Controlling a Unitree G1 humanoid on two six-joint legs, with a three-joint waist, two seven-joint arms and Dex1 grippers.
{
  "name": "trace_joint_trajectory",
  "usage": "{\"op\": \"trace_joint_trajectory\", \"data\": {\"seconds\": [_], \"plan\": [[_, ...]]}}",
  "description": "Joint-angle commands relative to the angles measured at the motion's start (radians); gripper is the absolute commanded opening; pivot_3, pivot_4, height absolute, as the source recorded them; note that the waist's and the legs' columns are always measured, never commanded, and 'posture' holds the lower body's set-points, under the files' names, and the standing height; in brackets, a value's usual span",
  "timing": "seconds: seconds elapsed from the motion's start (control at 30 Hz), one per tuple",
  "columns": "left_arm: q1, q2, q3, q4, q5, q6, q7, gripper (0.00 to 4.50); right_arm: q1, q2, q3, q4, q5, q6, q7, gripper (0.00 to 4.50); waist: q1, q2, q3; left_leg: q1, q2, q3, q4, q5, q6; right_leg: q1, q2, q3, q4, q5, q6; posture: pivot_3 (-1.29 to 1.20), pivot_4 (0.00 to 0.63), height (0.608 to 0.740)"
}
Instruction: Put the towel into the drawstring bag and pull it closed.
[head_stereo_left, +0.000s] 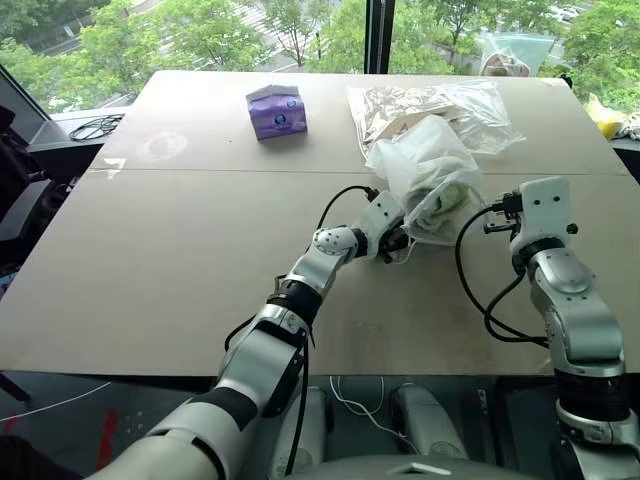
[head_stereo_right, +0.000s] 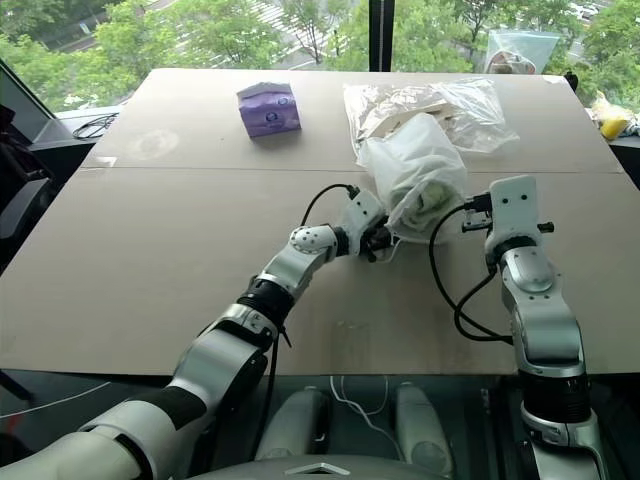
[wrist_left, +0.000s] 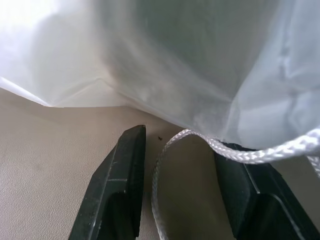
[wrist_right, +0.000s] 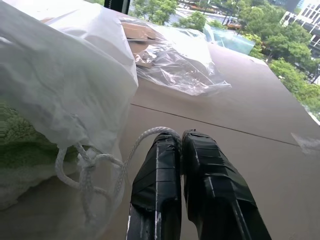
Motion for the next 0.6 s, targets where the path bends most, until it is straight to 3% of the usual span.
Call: {"op": "trace_joint_trajectory", "data": {"seconds": [0.03,0.1,0.2,0.4,0.6], "plan": [[-0.049,-0.023,0.027,0.079,0.046,-0.018,0.162,1.8,-0.013,0.004,-0.022,-0.051,-0.013,-0.002,-0.005,0.0,0.002,0.0,0.0,0.0,0.0,0.0,0.001,0.0,0.0,0.0,0.0,0.0,0.0,0.0,0.001,0.0,0.15,0.74],[-0.064,-0.017,0.05,0.104,0.067,-0.029,0.272,1.25,-0.013,0.009,-0.022,-0.052,-0.016,-0.001,-0.005,0.0,0.002,0.0,0.0,0.0,0.0,0.0,0.002,0.0,0.0,0.001,0.0,0.0,0.0,-0.001,0.003,0.0,0.15,0.74],[-0.061,0.002,0.084,0.106,0.084,-0.054,0.416,0.03,-0.013,0.018,-0.021,-0.054,-0.021,-0.001,-0.007,0.0,-0.011,0.0,0.0,0.001,0.0,0.0,0.001,0.0,0.0,0.001,0.0,0.001,0.0,-0.001,0.003,0.0,0.15,0.74],[0.024,0.101,0.147,-0.065,0.135,-0.145,0.642,0.03,-0.026,0.04,-0.086,-0.027,-0.069,-0.023,-0.099,0.0,-0.007,0.0,0.0,0.0,0.0,-0.001,-0.001,0.0,0.0,0.0,0.001,0.0,0.0,0.002,0.0,0.0,0.15,0.74],[0.03,0.182,0.233,-0.273,0.098,-0.185,0.668,0.03,-0.08,0.017,-0.199,0.028,-0.146,-0.136,-0.228,0.0,0.016,0.0,0.0,-0.001,-0.002,0.0,-0.001,0.0,0.0,-0.001,-0.002,0.0,0.0,0.002,-0.001,0.0,0.15,0.74]]}}
